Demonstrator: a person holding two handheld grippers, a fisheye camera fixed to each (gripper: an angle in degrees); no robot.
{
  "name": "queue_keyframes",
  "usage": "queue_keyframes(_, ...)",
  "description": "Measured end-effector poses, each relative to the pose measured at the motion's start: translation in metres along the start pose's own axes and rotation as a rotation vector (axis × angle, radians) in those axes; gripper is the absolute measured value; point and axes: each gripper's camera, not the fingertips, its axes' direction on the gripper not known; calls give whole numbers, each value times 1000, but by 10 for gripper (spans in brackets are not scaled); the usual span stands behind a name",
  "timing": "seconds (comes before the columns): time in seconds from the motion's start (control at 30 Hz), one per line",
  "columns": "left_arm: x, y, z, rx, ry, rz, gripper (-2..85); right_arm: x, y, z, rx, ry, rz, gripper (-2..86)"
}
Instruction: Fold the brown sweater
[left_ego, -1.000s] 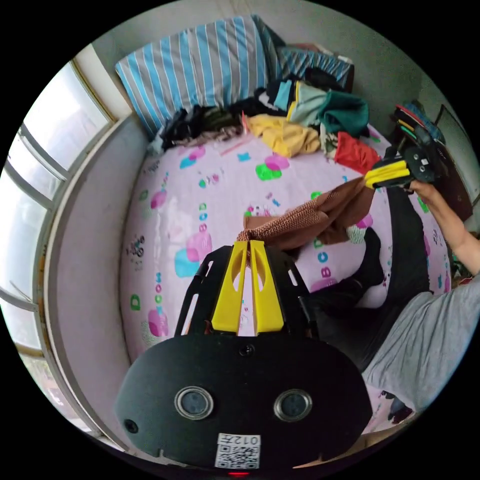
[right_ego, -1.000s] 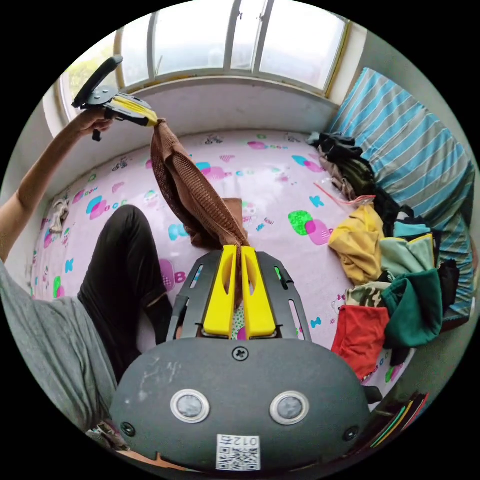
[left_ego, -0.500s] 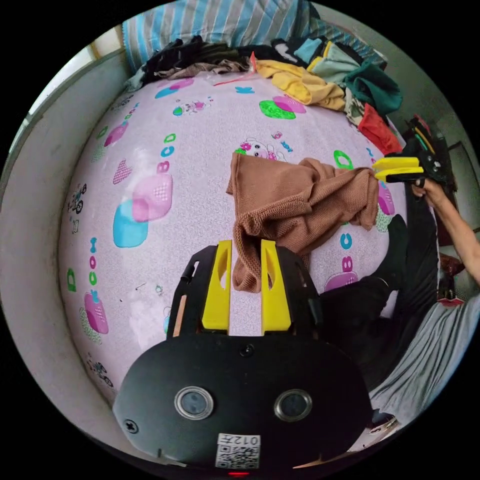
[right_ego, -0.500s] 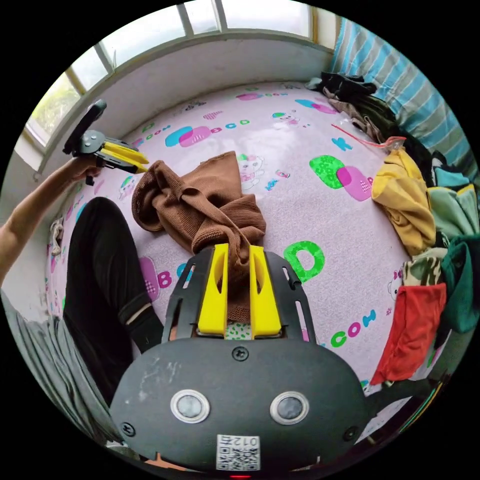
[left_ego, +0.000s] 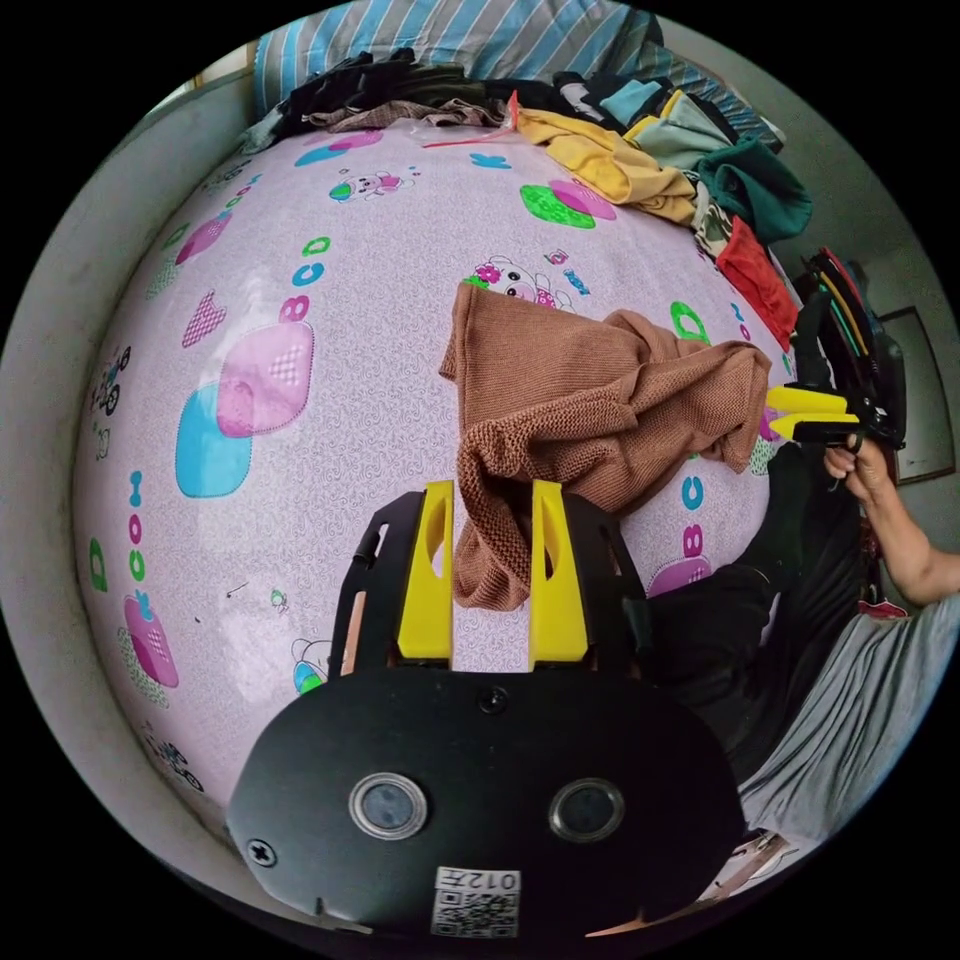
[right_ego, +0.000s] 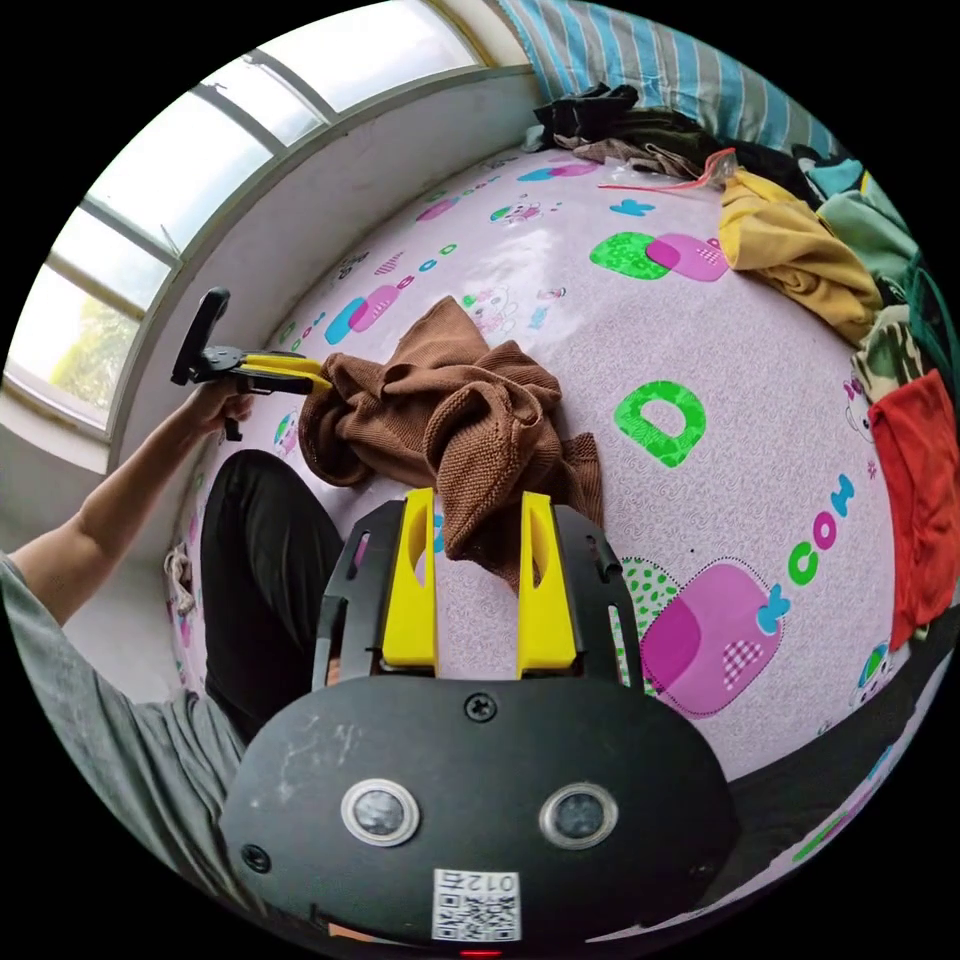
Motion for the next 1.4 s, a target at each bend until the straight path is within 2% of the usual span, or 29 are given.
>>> queue_keyframes(0.17,12,26,-5,-38,-15,16,47,-4,6,-9,5,-44,40,59)
queue_keyframes(0.2,14,30,-6,-47,-24,11,36,-7,9,-15,6,-38,36,24)
queue_keyframes(0.3,21,54,-29,-32,-60,-1,15,-20,14,-49,43,50,-25,1)
queue_keyframes(0.4,23,81,-87,77,-121,-41,8,-31,8,-104,117,152,-96,-6)
queue_keyframes(0.6,63,142,-263,345,-309,-33,2,-88,-3,-244,305,361,-310,-10)
queue_keyframes(0.67,99,172,-331,429,-414,-17,1,-112,3,-281,374,403,-367,-10)
queue_keyframes(0.87,190,250,-458,539,-642,3,-1,-182,26,-378,574,468,-467,-10)
queue_keyframes(1.07,246,312,-508,591,-730,16,-2,-241,45,-432,634,575,-537,-10)
queue_keyframes(1.4,247,350,-529,619,-718,56,-2,-319,28,-454,617,687,-447,-10)
